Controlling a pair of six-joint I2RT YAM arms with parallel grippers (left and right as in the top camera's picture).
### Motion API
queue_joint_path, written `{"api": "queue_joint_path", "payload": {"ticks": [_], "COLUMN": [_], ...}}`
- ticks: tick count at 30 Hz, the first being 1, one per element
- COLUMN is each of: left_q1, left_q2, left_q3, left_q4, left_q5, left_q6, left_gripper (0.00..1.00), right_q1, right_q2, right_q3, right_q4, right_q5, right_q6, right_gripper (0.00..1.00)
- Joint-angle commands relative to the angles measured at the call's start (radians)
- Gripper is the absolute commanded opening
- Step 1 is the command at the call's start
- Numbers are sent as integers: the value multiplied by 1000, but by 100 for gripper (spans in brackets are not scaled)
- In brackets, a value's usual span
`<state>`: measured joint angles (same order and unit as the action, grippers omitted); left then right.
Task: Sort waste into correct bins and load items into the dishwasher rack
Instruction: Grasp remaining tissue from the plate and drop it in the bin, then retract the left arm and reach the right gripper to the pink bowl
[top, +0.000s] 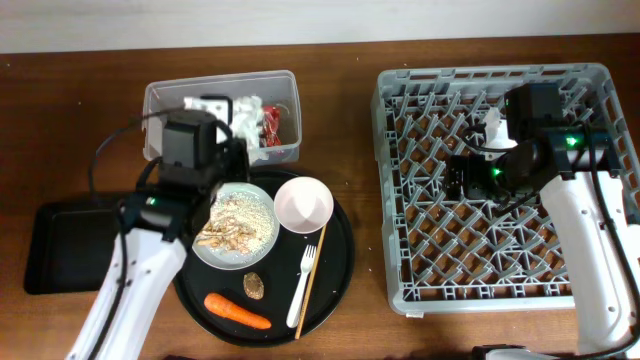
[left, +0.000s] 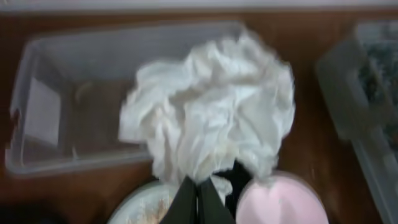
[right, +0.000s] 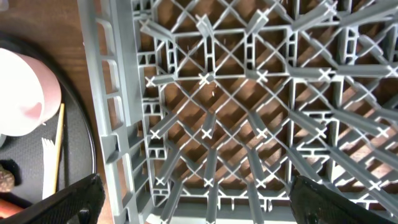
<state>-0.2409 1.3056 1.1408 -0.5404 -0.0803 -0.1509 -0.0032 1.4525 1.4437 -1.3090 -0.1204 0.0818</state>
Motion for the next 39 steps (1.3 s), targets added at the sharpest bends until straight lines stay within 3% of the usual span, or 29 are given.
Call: {"api": "queue_joint_path", "payload": {"ticks": [1,2,4,5,7,9,10,14,16,18,21,24,26,30,33,36,39], "left_q1": [2,9,26,34,45,50,50,50,50,60,123,188,301,397,401,401,401], "left_q2": [144,200,297,334,352,332,304,160,78,39,33,33,33,33,33,33,33], "left_q3": [1,1,1,1,2,20,39,76,76,76,73,73,73,73,73,73,73], "left_q4": [152,200,263,279,282,259,222,29,-222,-467,-709,-757,-762,-766,-762,-762,-762], "left_q5": [-52,-52,-47,-43,-43,-40,-40,-40,-40,-40,-40,-30,68,93,92,92,92], "left_q6": [18,17,17,17,18,18,18,17,14,-97,-182,-183,-182,-182,-182,-182,-182], "left_gripper": [1,0,12,23,73,93,98,99,99,99,99,99,99,99,99,99,99], "right_q1": [-4,-4,-4,-4,-4,-4,-4,-3,-3,6,111,259,401,531,596,606,606], "right_q2": [4,4,4,4,4,4,4,4,4,4,4,4,24,103,225,345,448], "right_q3": [12,12,12,12,12,12,12,12,12,12,12,13,13,13,13,13,13], "right_q4": [-1,-1,-2,-2,-1,-1,-1,-1,-8,-11,4,48,117,231,358,453,505], "right_q5": [5,5,5,5,5,5,5,5,-8,-43,-63,-59,-59,-59,8,63,62], "right_q6": [-3,-3,-3,-3,-3,-3,-3,-3,-30,-58,-84,-83,-55,-33,75,190,198], "right_gripper": [99,98,98,98,98,98,98,99,98,98,98,98,98,99,100,91,80]}}
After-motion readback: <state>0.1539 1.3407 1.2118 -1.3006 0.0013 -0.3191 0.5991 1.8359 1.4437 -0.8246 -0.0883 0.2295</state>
